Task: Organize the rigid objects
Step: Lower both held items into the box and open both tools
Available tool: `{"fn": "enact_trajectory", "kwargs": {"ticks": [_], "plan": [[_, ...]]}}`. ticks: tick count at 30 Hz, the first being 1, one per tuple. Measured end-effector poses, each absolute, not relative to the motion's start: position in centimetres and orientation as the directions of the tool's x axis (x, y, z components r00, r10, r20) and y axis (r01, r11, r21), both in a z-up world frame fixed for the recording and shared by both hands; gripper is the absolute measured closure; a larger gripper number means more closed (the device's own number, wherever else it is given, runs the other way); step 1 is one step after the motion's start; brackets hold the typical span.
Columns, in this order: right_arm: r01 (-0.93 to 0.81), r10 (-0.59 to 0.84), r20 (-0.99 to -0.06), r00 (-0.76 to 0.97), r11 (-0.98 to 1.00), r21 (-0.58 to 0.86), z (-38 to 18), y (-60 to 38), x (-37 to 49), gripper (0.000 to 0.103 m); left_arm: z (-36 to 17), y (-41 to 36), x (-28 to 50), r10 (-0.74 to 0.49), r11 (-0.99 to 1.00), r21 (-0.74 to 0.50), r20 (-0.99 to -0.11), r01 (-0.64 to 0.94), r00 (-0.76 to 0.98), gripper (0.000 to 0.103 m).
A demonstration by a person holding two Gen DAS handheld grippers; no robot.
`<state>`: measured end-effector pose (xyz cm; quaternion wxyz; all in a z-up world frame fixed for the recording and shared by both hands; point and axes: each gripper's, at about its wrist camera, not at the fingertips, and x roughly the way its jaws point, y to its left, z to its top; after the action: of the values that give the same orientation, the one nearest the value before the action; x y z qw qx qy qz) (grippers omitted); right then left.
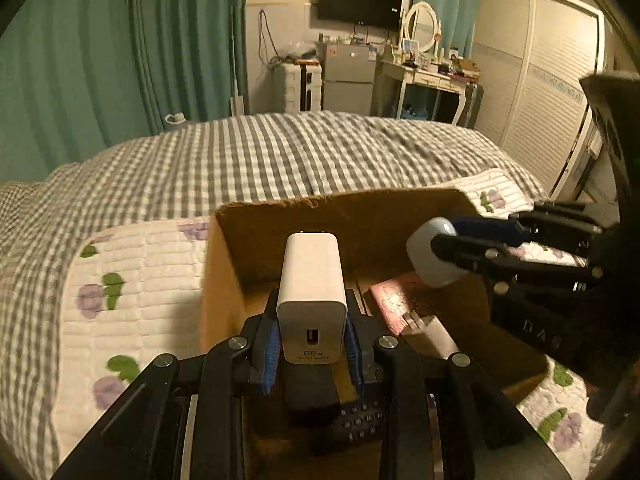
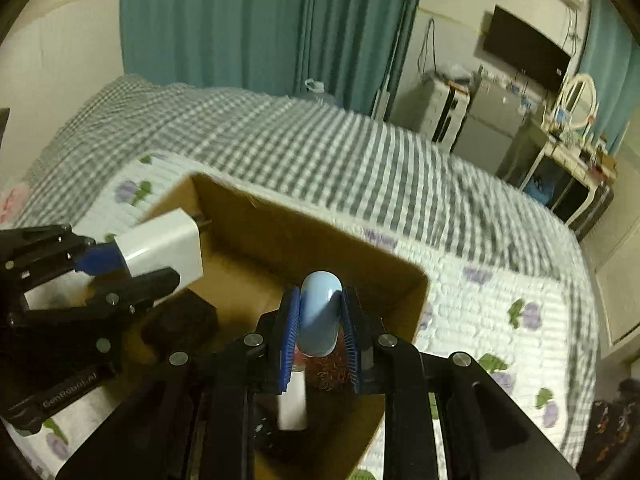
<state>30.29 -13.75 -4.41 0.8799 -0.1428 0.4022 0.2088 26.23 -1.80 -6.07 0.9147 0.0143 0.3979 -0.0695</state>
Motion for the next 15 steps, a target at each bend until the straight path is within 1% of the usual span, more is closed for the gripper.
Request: {"fn": "enact_trajectory", "kwargs": {"ticks": [4,8,9,10,11,12,13,15], "plan": [[-0.471,0.256,-0.778,0.574,0.880,-0.058,-6.4,-14.4,31.2,0.082,-7.2,-2.5,27.0,-0.118,0.988,-0.016,-0.732,0.156,0.671,0.075],[-0.458,0.267,-0.790,0.552,0.889,-0.020,-6.9,-15.1,31.1,0.082,-7.8,-2.9,27.0,-0.120,0.986,-0.013,-0.758,0.169,0.642,0.071],[-0.458,0.267,-0.791,0.551,0.889,-0.019,-6.7,-15.4,30.7,0.082,-7.5,-3.0,26.8,-0.109,0.987,-0.004,-0.755,0.162,0.647,0.070],[-0.456,0.262,-0.787,0.558,0.890,-0.027,-6.3,-15.6,30.2,0.081,-7.1,-3.2,26.4,-0.102,0.988,0.004,-0.746,0.157,0.658,0.060],[-0.452,0.257,-0.784,0.565,0.891,-0.034,-5.9,-15.7,29.9,0.076,-6.4,-3.3,25.9,-0.099,0.988,0.010,-0.735,0.157,0.671,0.049],[-0.449,0.254,-0.779,0.573,0.893,-0.039,-5.3,-16.1,29.4,0.070,-5.7,-3.3,25.6,-0.096,0.988,0.015,-0.727,0.156,0.680,0.048],[-0.443,0.250,-0.770,0.587,0.895,-0.047,-4.5,-16.4,28.9,0.057,-4.8,-3.4,25.1,-0.097,0.987,0.019,-0.718,0.159,0.689,0.048],[-0.426,0.236,-0.750,0.617,0.902,-0.066,-2.5,-17.2,27.8,0.048,-2.6,-3.5,24.1,-0.090,0.986,0.036,-0.708,0.163,0.701,0.047]]}}
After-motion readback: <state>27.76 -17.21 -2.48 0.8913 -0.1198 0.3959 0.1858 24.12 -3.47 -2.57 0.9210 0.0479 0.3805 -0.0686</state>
